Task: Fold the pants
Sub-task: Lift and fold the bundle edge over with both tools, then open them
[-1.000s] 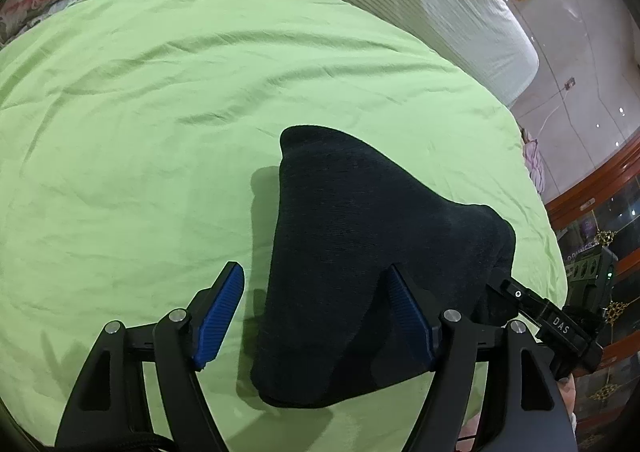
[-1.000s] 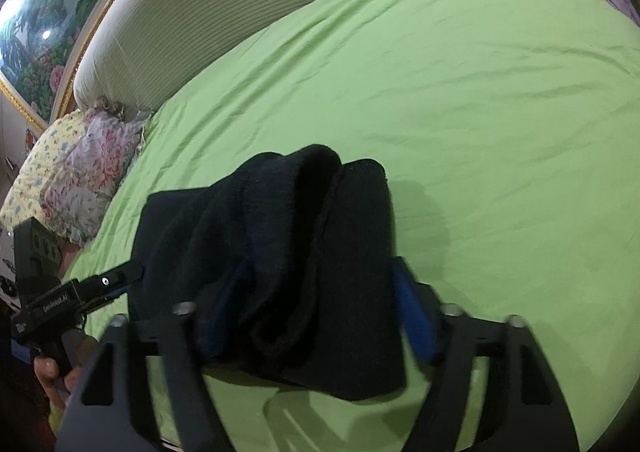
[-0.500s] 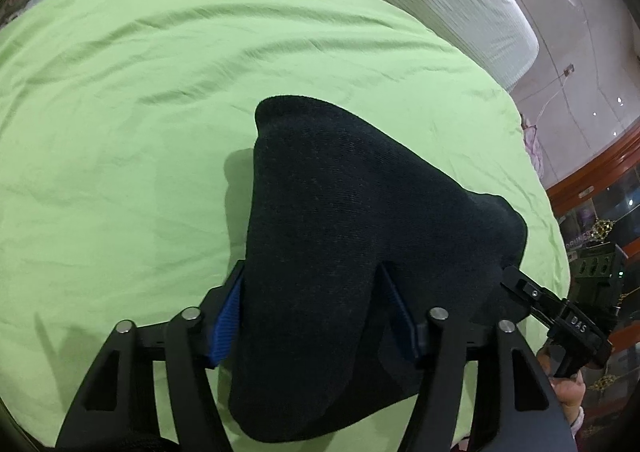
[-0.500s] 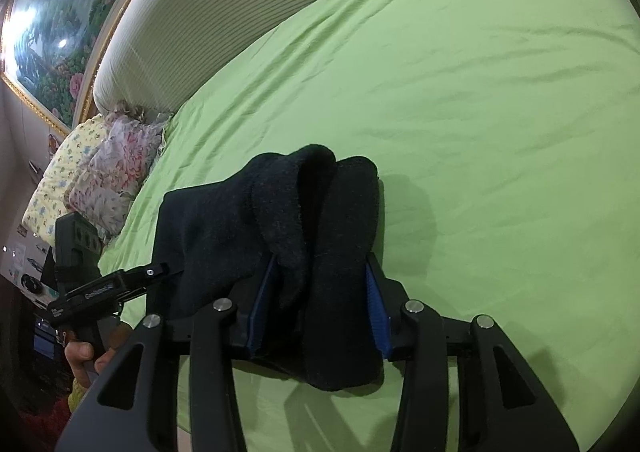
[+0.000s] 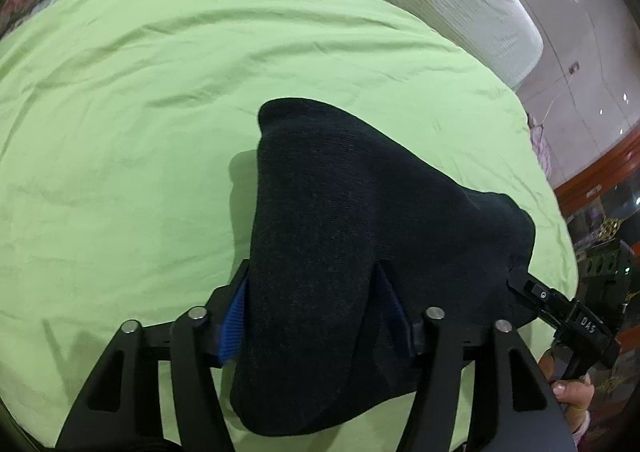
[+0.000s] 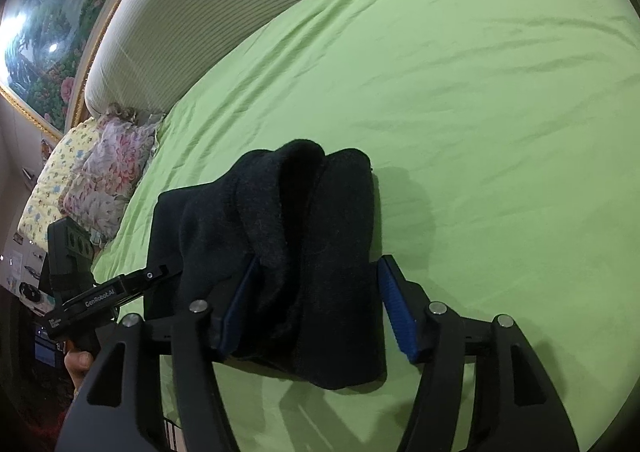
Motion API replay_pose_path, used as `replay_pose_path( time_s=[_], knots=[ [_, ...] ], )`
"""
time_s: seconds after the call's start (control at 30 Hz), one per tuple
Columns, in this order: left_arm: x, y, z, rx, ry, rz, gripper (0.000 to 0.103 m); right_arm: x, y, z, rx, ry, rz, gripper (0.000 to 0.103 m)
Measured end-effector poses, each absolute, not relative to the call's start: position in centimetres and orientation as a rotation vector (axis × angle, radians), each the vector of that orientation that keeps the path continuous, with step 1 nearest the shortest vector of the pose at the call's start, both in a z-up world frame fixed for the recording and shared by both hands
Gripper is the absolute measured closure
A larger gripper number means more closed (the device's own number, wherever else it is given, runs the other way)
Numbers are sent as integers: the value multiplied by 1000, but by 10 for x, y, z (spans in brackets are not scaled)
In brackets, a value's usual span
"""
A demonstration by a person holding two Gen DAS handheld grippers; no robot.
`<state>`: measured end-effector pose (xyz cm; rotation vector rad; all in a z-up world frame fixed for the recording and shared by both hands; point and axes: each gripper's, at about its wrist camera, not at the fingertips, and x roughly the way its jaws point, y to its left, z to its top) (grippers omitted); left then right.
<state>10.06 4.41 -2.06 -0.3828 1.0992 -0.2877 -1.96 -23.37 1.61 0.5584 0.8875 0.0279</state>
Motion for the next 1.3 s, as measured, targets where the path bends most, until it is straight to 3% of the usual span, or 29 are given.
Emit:
replay_pose_path(
  time_s=[0.1, 0.27, 0.37, 0.4, 0.53, 0.57, 0.6, 0.73, 0.83, 1.3],
  knots=[
    [100, 48, -18, -391, 1099, -280, 35, -14, -231, 20, 577, 892, 35, 29],
    [101, 49, -19, -403, 1105, -268, 32, -5, -213, 16, 460, 907, 22, 27],
    [103, 47, -22, -408, 1114, -273, 31, -10, -215, 13, 438, 883, 30, 41],
    [103, 46, -23, -408, 1115, -275, 31, -13, -221, 13, 461, 873, 39, 50],
    [105, 44, -28, -423, 1124, -283, 27, -14, -237, 7, 536, 871, 85, 57],
    [105, 41, -28, -419, 1119, -288, 29, -13, -234, 9, 519, 870, 81, 57],
    [105, 38, -27, -409, 1112, -294, 41, -12, -229, 11, 501, 869, 76, 57],
    [98, 34, -21, -365, 1080, -294, 60, -11, -217, 20, 461, 852, 82, 60],
    [91, 40, -16, -386, 1054, -309, 70, -12, -211, 29, 449, 823, 107, 62],
    [76, 102, 41, -413, 905, -208, 74, 36, -162, 63, 364, 748, 276, 63]
  ],
)
